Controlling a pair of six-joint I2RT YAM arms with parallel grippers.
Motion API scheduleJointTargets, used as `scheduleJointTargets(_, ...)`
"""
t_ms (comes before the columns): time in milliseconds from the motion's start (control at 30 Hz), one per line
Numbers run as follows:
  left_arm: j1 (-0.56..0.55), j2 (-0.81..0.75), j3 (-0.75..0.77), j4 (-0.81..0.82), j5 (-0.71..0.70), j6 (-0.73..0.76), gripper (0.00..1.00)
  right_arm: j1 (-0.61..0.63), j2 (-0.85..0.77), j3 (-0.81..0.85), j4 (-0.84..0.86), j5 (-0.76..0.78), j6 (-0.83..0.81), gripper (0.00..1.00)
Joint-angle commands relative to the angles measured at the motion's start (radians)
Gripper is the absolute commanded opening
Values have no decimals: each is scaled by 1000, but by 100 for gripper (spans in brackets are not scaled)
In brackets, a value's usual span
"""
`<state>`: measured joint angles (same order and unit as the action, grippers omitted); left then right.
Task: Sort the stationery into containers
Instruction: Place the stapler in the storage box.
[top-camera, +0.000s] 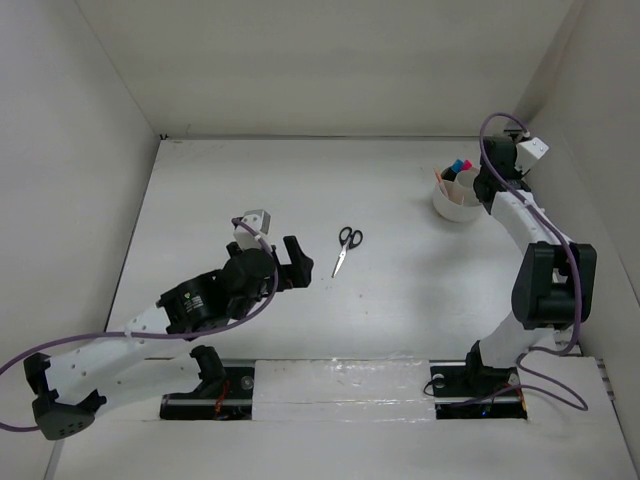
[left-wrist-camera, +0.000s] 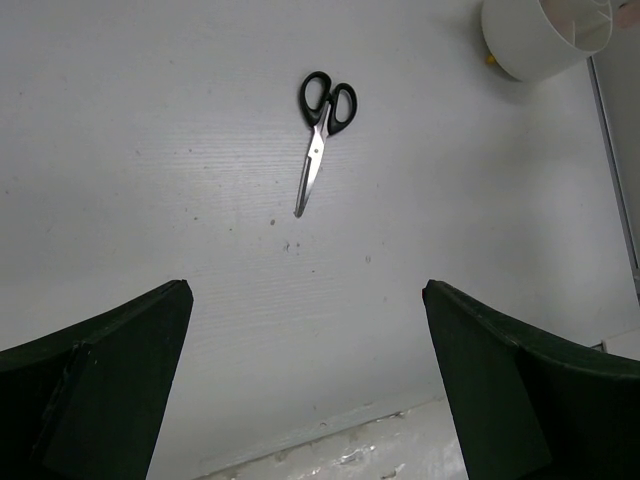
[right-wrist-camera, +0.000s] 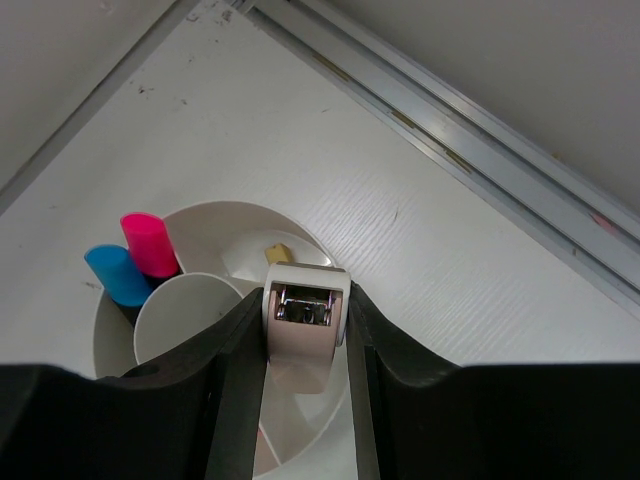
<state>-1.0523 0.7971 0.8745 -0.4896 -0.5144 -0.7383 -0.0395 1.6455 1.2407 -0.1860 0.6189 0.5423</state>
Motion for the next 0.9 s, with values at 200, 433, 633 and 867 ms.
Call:
scheduleJointTargets(200, -3, -4, -9, 34, 4, 16, 100, -7, 33, 17, 80, -24, 22, 0)
scheduleJointTargets(433, -3, -4, -9, 34, 4, 25, 100, 12, 51, -3, 80, -24, 31, 0)
scheduleJointTargets(633, -3, -4, -9, 43, 13, 25, 100, 21, 60, -12, 80, -24, 31, 22)
scheduleJointTargets(867, -3, -22, -9, 43, 13, 34, 100, 39, 51, -32, 80, -10, 31, 46)
